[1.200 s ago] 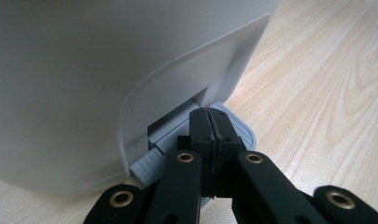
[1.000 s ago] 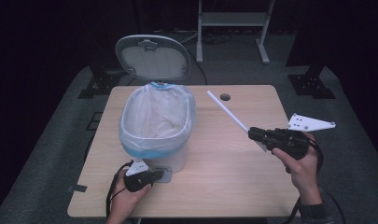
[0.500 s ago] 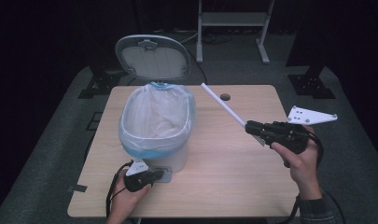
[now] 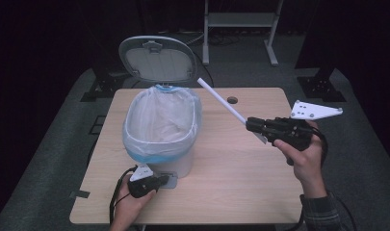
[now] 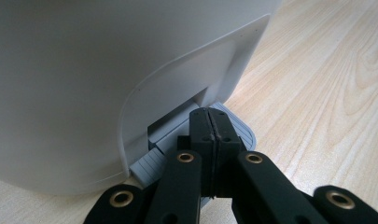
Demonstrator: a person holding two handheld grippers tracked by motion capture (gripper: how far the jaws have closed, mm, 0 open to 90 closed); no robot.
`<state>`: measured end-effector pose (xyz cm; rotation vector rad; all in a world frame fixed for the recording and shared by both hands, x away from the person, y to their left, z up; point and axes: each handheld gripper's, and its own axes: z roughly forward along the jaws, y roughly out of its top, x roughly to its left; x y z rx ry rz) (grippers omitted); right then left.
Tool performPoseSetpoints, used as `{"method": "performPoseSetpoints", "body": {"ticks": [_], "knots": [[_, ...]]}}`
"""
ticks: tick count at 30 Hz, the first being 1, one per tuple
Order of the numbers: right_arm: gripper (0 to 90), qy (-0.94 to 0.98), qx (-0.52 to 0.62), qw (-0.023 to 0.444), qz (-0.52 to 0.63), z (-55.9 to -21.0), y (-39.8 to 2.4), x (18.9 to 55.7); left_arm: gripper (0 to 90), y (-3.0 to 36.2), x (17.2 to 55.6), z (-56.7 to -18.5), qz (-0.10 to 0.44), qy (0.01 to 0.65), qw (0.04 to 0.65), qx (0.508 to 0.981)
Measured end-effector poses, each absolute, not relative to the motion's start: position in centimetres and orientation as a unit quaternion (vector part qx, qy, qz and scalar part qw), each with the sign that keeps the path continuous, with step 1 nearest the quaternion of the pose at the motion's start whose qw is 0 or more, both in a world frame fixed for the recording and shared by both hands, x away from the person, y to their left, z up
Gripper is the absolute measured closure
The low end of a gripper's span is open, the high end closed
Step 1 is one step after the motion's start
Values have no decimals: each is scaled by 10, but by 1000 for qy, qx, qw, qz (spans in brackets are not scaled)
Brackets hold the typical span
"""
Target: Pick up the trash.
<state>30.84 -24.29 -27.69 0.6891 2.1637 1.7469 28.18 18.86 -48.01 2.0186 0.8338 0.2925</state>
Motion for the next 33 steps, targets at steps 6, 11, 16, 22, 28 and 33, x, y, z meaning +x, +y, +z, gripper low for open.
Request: {"method": "performPoseSetpoints", "body": {"ticks": [6, 11, 16, 22, 28, 33], "knots": [[799, 750, 229, 134, 606, -268, -233, 313, 900, 189, 282, -480, 118, 337, 452, 817], [799, 751, 222, 130, 608, -266, -225, 317, 900, 189, 282, -480, 118, 337, 452, 817], [799, 753, 215, 124, 610, -262, -214, 322, 900, 189, 282, -480, 118, 338, 452, 817], [799, 754, 207, 119, 612, -258, -204, 328, 900, 189, 282, -480, 118, 338, 453, 816], [800, 757, 199, 114, 612, -254, -191, 333, 900, 189, 282, -480, 118, 338, 453, 816], [800, 760, 191, 112, 611, -250, -180, 335, 900, 189, 282, -480, 118, 339, 453, 816]]}}
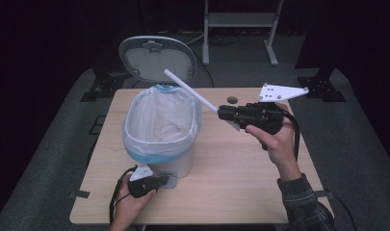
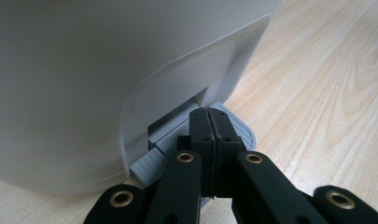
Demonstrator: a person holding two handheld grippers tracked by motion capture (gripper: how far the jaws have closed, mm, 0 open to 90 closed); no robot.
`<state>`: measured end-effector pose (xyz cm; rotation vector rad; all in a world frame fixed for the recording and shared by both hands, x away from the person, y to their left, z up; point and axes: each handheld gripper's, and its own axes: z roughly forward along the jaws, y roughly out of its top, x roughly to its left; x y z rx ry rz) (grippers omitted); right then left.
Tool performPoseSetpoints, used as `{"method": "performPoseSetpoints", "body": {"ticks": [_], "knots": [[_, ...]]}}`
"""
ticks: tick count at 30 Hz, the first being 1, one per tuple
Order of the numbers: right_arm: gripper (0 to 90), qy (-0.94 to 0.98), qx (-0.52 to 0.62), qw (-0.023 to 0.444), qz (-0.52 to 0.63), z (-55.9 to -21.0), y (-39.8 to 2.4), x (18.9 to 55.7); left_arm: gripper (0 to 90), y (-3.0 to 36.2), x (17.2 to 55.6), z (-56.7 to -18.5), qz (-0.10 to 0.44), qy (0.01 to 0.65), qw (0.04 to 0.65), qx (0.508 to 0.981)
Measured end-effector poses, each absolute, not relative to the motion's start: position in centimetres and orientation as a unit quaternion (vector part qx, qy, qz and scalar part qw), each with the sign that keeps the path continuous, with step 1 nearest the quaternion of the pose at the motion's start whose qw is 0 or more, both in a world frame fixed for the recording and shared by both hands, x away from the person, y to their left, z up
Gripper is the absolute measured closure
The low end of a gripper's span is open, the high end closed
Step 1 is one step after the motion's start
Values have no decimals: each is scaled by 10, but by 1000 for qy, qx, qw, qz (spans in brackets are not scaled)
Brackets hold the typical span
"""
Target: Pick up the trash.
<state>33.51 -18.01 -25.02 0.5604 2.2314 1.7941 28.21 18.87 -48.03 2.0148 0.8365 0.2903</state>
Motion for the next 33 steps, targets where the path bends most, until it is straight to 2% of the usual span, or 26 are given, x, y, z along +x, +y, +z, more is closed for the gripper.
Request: {"method": "performPoseSetpoints", "body": {"ticks": [14, 33], "knots": [[800, 768, 171, 100, 609, -240, -143, 346, 900, 189, 282, -480, 117, 339, 453, 816], [798, 783, 164, 98, 592, -235, -118, 358, 900, 189, 282, -480, 117, 339, 453, 816]]}}
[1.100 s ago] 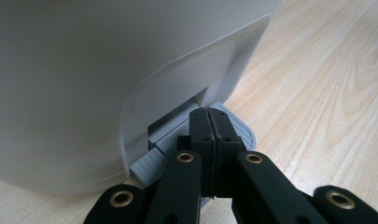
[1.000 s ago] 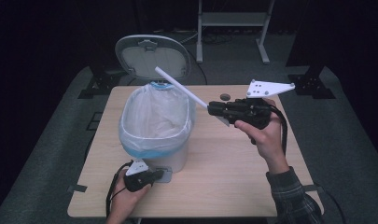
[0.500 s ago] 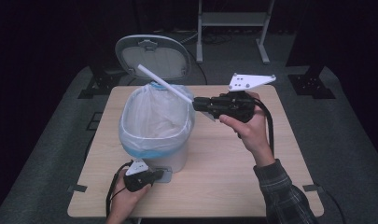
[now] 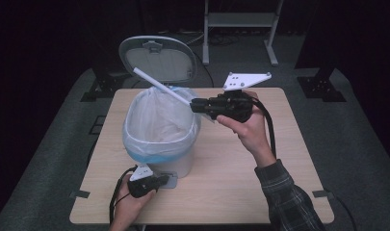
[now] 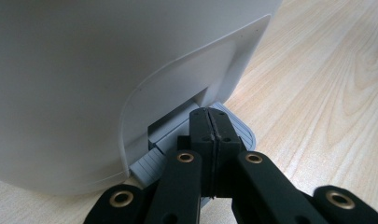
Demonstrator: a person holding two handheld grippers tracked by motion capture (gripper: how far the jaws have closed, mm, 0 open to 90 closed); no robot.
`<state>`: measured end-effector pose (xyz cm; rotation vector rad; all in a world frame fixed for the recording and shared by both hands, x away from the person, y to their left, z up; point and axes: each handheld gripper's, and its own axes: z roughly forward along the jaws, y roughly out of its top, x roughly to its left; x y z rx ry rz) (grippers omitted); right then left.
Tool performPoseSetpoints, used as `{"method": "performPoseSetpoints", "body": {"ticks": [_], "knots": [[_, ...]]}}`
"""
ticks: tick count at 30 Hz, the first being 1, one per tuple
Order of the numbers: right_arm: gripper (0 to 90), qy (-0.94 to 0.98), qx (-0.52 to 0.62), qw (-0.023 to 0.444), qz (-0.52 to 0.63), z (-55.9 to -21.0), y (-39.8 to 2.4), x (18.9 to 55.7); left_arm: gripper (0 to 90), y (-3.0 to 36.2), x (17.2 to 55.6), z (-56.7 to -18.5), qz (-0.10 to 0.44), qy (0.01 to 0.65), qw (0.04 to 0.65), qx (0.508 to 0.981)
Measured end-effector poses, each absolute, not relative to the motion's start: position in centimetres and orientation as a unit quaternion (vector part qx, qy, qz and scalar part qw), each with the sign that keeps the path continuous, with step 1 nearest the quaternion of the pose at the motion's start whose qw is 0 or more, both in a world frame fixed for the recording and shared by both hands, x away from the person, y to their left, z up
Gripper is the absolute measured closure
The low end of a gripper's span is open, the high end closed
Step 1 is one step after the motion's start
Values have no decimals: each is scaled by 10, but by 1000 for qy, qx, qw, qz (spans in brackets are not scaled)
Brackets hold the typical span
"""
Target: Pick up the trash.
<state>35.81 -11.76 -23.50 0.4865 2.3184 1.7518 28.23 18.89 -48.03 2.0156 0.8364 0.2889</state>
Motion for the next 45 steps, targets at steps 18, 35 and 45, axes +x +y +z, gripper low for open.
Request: {"method": "performPoseSetpoints", "body": {"ticks": [18, 35, 45], "knots": [[794, 783, 163, 95, 593, -234, -114, 360, 900, 189, 282, -480, 117, 339, 453, 816], [791, 781, 162, 95, 595, -233, -112, 361, 900, 189, 282, -480, 117, 339, 453, 816], [780, 781, 162, 96, 595, -232, -111, 361, 900, 189, 283, -480, 117, 338, 453, 816]]}}
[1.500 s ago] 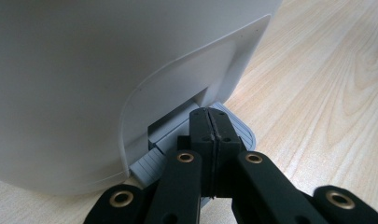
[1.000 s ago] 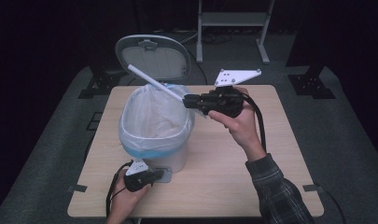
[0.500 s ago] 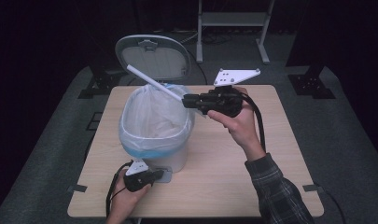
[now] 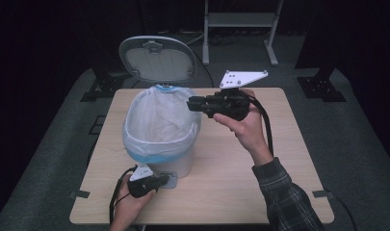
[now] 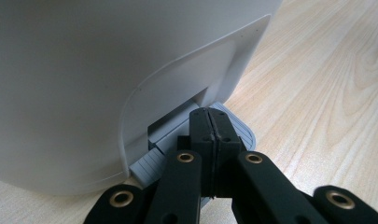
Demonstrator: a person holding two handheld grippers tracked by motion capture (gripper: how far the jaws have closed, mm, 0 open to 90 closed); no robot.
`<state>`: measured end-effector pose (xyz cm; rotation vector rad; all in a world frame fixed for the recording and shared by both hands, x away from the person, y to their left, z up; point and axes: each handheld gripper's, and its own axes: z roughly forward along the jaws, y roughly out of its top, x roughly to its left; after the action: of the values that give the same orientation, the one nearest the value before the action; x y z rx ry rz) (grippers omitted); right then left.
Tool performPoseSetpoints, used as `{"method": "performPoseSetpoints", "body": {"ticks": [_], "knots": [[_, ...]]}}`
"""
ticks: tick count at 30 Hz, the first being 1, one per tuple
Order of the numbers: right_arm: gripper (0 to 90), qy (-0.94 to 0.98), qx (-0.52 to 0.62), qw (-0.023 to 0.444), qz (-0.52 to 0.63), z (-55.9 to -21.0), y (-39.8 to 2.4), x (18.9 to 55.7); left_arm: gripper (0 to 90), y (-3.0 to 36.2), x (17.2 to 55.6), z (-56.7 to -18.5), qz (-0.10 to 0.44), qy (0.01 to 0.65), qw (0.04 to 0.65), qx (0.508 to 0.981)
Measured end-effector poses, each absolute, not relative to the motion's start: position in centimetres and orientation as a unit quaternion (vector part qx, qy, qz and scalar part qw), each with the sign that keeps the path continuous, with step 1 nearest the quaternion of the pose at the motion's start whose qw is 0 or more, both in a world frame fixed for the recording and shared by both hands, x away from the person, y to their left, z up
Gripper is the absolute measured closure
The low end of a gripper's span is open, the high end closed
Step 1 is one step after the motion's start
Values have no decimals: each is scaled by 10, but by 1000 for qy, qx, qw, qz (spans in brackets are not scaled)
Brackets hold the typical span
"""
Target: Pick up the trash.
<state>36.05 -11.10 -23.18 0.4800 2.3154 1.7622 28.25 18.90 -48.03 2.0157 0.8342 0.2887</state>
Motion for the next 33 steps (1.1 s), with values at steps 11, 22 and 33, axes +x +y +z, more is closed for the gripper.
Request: {"method": "performPoseSetpoints", "body": {"ticks": [11, 22, 33], "knots": [[769, 782, 167, 102, 592, -232, -117, 360, 900, 189, 283, -480, 116, 338, 453, 816], [751, 783, 188, 111, 583, -243, -140, 359, 900, 189, 282, -480, 117, 338, 453, 817], [738, 787, 205, 126, 568, -258, -162, 350, 900, 189, 282, -480, 118, 338, 452, 817]]}}
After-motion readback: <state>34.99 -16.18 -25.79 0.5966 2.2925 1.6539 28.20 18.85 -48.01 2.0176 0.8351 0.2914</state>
